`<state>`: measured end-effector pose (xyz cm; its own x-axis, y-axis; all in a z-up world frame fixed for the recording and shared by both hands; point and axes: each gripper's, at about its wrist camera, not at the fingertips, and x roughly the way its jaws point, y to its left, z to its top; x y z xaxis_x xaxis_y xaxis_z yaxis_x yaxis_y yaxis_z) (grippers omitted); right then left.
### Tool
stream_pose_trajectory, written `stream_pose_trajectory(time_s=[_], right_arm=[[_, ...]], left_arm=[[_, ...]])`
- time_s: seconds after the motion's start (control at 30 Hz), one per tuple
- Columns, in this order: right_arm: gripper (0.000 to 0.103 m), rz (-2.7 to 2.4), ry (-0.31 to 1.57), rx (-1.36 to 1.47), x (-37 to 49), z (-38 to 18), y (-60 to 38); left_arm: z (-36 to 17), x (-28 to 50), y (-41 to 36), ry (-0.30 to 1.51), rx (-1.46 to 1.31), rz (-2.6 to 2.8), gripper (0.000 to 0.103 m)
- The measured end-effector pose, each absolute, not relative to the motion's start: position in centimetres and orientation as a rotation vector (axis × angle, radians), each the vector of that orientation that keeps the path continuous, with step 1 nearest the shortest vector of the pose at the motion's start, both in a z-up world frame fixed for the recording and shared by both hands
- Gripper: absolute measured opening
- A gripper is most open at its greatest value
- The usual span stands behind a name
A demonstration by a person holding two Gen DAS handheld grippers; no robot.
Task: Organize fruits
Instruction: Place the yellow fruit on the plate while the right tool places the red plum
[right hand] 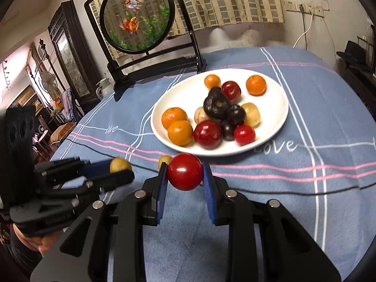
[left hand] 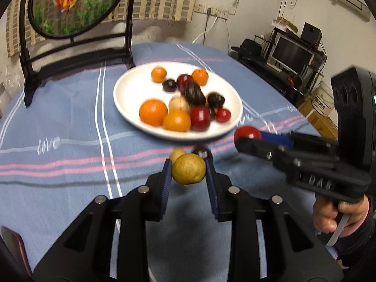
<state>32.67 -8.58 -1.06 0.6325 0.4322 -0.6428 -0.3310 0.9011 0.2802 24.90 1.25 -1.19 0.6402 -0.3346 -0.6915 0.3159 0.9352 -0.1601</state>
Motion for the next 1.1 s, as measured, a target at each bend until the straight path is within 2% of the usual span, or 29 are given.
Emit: stream_pose_trajectory(time_s=[0.3,0.53,0.57,0.6,0.63,0.67,0.73,0.9,1.1], right_arm=[[0.029,0.377,0.704,0.119,38.0,1.0,-9.5],[0.030,0.344,0.729,0.144,43.6,-0.1,-9.9],[0.033,0.332,0.732,0.140,44.0,-0.3,-9.9],[0.036,0.313,0.737,0.136,44.2,-0.5,-9.9],[0.044,0.302,0.748,0.144,44.1,-0.7,-10.1],[0.046,0.311,0.751,0.159,43.9,-0.6,-10.3],[0.046,0.328,0.730,0.159,42.6,-0.1,-10.6],[0.046,0.362,0.705,0.129,38.4,0.7,-10.1],[0.046,0.421,0.745,0.071,33.7,-1.3,-8.0]], left_arm=[[1.4,32.1,0.4,0.737,-0.005,-0.327,0.029],[-0.2,38.9,0.3,0.787,-0.018,-0.267,0.029],[-0.4,39.1,0.3,0.790,-0.012,-0.253,0.034],[-0.5,39.3,0.3,0.790,-0.010,-0.234,0.060],[-0.3,39.0,0.6,0.779,-0.019,-0.210,0.072],[-0.1,38.6,0.9,0.760,-0.031,-0.195,0.079],[0.5,37.2,1.6,0.749,-0.045,-0.194,0.079],[0.7,32.4,3.9,0.733,-0.091,-0.119,0.092],[-1.6,27.4,6.7,0.743,-0.148,-0.031,0.094]])
